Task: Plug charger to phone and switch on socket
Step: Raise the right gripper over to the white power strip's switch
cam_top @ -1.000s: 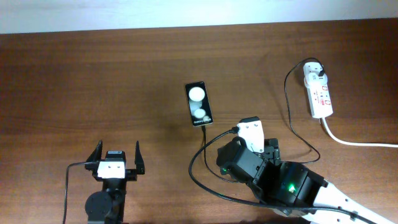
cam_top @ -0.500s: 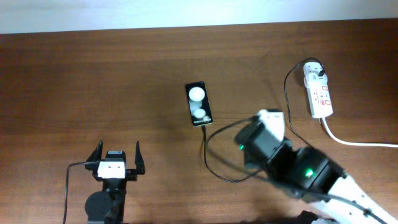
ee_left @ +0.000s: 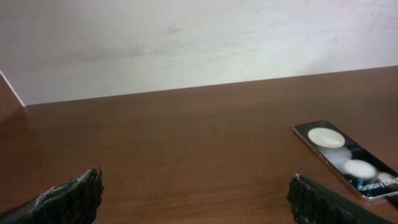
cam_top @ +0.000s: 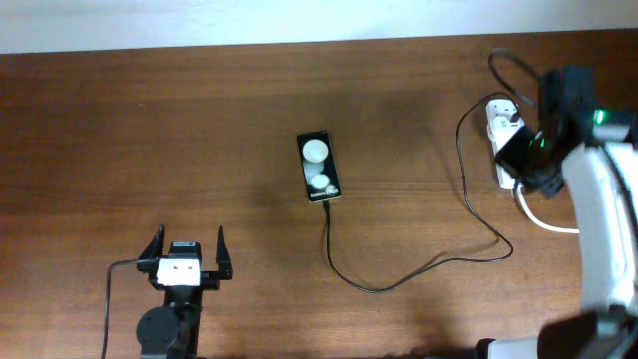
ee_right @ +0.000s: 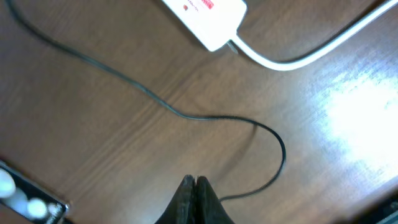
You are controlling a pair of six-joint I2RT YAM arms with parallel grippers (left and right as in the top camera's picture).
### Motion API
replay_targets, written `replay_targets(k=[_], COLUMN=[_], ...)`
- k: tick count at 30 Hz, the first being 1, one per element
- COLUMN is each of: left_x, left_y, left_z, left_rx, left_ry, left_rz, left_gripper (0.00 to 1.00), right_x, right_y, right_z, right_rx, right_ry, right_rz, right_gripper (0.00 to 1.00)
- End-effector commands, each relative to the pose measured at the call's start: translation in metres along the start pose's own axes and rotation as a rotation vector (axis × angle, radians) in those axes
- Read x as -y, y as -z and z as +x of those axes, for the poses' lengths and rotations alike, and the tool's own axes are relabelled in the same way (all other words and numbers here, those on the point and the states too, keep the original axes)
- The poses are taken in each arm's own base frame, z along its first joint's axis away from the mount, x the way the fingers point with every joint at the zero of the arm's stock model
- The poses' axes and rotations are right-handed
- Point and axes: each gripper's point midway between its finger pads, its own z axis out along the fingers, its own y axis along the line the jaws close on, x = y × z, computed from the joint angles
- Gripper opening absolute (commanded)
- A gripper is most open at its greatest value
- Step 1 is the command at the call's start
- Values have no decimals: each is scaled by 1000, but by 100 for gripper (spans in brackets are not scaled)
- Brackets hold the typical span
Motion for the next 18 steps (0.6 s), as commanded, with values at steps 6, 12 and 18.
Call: replay_targets(k=[6, 12, 18], left_x=[0, 0, 0], left_y=[0, 0, 0], left_z=[1, 1, 1], left_rx=[1, 1, 1], left_ry=[-16, -16, -16], left_rz=[2, 3, 2], left_gripper=[99, 99, 99], right_x=[4, 4, -4], right_y=[-89, -141, -174], right_z=[-94, -119, -128], right_rx=[-122, -113, -105], right_ry=[-184, -223, -245], right_rz=[0, -41, -65], right_gripper=[4, 4, 4])
